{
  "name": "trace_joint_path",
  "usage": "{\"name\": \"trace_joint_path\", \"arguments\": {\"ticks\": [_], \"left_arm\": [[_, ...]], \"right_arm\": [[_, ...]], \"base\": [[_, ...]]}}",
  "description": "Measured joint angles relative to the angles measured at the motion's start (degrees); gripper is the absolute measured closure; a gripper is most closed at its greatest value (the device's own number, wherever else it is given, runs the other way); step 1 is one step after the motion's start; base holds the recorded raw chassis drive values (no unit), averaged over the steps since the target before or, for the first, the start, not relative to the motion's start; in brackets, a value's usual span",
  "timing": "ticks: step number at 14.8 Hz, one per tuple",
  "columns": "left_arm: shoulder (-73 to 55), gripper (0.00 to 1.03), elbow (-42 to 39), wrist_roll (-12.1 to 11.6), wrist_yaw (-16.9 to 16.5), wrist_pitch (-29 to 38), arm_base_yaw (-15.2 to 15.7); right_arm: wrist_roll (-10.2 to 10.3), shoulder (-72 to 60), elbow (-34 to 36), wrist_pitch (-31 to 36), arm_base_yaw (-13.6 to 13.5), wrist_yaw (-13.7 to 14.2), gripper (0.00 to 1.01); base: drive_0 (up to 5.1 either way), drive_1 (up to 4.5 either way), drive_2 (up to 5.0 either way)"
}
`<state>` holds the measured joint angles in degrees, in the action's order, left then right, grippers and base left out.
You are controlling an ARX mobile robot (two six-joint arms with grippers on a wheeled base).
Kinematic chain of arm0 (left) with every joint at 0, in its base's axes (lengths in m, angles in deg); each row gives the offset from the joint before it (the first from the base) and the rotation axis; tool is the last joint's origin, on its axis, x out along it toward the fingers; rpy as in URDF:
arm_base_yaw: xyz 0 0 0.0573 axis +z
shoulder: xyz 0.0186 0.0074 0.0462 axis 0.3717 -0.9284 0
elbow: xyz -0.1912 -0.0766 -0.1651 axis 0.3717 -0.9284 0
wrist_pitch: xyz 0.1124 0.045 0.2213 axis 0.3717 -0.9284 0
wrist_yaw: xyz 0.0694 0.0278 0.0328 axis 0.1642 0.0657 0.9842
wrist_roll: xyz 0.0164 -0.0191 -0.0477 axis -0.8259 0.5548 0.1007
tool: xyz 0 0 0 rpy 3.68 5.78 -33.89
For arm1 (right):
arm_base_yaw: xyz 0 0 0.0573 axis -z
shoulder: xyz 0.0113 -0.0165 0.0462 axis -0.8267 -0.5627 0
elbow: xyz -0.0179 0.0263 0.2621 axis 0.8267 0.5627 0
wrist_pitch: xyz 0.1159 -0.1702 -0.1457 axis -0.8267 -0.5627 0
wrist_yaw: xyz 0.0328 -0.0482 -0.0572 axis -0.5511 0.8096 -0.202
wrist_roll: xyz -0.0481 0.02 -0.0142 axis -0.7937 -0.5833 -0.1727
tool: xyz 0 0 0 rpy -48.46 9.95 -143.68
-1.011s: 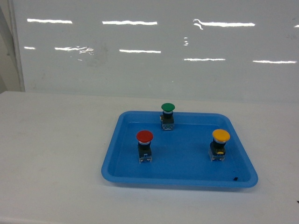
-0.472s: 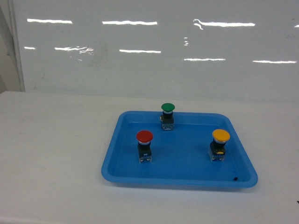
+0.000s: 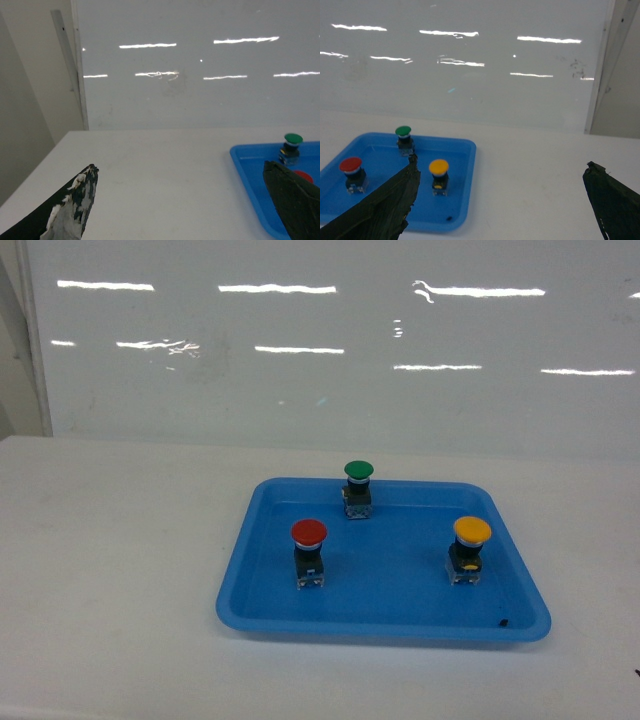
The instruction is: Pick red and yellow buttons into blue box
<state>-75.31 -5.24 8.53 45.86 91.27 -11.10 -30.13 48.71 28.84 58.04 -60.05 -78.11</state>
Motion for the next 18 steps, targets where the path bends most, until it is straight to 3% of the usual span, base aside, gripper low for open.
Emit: {"name": "trace_joint_path", "arguments": {"ticks": [1,3,5,6,8,10,12,15,16,18], "left_arm": [[-9.84,0.05,4.31,-1.05,-1.14,6.71,0.00],[-22.60,0.05,11.15,-1.88,-0.04,10.01,-2.36],[-30.16,0.05,17.16,-1.90,1.07,5.33,-5.77],[-34.10,0.05,22.45,-2.32,2.08,1.86,-8.98],[-40.44,0.05,31.26,-3.02,2.60,-0.52,-12.48],[-45.53,0.05,33.55,-4.79,4.00,-0.31,-13.57],[-48.78,0.05,32.89,-7.23,5.97,-1.49,-12.55],[-48.11,0.05,32.92,-7.50,6.23,-0.98,-12.39],[-49.13,0.05,33.22,-8.92,6.67,0.31,-12.72],[-57.77,0.05,40.28,-10.95,8.22,-0.42,-13.77]], "right_arm": [[-0.17,-8.09,-4.11,4.83,-0.33,0.28,0.03],[-0.28,-17.31,-8.90,6.38,0.24,1.46,0.03],[-0.66,-21.99,-11.19,6.95,0.24,2.36,0.03],[-0.96,-24.26,-12.85,8.63,0.17,3.21,0.03],[-1.11,-27.15,-14.40,10.12,-1.49,5.57,0.03],[-1.16,-30.38,-14.43,12.24,-1.88,6.38,0.03],[-2.16,-32.41,-14.45,11.30,-2.10,6.47,0.03],[-2.58,-32.13,-14.45,11.56,-2.10,6.49,0.03],[-2.64,-33.57,-14.62,13.38,-2.10,6.51,0.03],[-2.60,-40.76,-17.94,14.14,-4.07,6.60,0.03]], "base": [[0.0,0.00,0.0],[0.0,0.00,0.0],[0.0,0.00,0.0],[0.0,0.00,0.0],[0.0,0.00,0.0],[0.0,0.00,0.0],[0.0,0.00,0.0],[0.0,0.00,0.0],[0.0,0.00,0.0],[0.0,0.00,0.0]]}}
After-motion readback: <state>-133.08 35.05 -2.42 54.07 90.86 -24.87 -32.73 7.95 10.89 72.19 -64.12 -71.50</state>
